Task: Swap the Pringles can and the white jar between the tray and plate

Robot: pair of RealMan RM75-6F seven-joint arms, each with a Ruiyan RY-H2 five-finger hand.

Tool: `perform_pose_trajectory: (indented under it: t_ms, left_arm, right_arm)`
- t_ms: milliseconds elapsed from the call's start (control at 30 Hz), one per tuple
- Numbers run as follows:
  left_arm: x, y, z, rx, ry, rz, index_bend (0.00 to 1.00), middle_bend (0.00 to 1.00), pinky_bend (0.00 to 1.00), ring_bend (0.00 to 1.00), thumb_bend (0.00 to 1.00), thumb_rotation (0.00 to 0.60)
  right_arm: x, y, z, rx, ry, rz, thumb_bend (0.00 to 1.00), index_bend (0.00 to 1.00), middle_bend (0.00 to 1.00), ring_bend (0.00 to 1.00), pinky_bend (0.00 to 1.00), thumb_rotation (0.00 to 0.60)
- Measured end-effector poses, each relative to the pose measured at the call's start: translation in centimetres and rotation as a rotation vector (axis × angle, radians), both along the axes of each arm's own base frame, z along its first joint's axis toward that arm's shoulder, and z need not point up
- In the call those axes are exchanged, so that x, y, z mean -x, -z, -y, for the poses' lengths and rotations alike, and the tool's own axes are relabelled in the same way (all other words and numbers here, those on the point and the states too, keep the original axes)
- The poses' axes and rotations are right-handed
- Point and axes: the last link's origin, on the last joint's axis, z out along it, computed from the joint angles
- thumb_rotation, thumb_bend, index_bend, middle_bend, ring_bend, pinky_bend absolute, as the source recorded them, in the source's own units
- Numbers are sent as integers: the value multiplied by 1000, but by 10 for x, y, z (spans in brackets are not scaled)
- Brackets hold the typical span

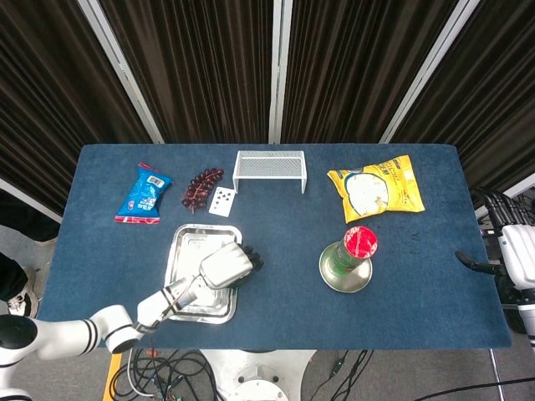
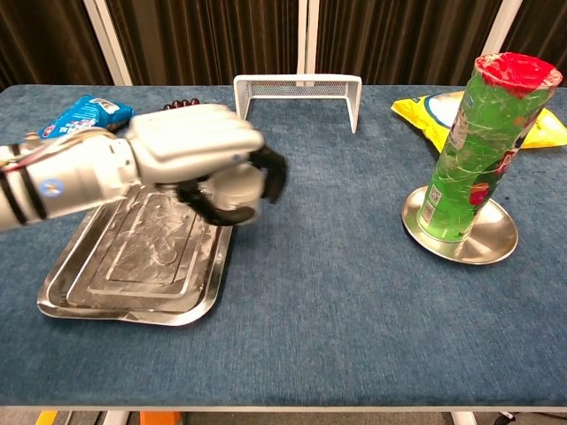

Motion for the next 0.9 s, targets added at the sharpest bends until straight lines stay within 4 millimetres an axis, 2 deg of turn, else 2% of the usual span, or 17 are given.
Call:
perform_pose_trajectory:
  t_ms: [167,267,367,433,533,633,733,900]
  left_arm:
    - [36,-4,1,-28,-75,-46,451,432,691,415,379,600]
    - [49,-5,0,-45,-104,-48,392,363,643,322,338,600]
    - [53,-7,-1,-68,-98,-33,299,258,592,217,249,600]
    - [54,-7,-1,-73,-97,-20,250,231,555,185,212,600]
    - [54,-7,0,-74,-94,-5,190,217,532,172,177,600]
    - [56,-12,0,-88,-95,3,181,217,525,171,173,600]
    - [60,-21,3,-108,-108,6,181,217,506,172,172,600]
    - [85,-58,22,-204,-182,-5,181,217,471,172,168,600]
  right_arm:
    - [-1,1,0,-2,1,-2,105,0,49,0,72,600]
    - [-3,2,1,-3,0,-4,104,0,49,0,72,600]
    - [-4,3,2,-3,0,-6,105,0,49,0,72,600]
    - [-4,4,2,-3,0,-9,105,0,49,0,72,600]
    - [-5,4,2,-4,-1,-10,106,0,49,0,72,600]
    - [-5,4,2,0,-1,-9,106,0,48,0,72,600]
    - [-5,2,0,5,-2,-8,106,0,49,0,72,600]
    - [0,0,-7,17,8,-33,107,0,42,0,68,600]
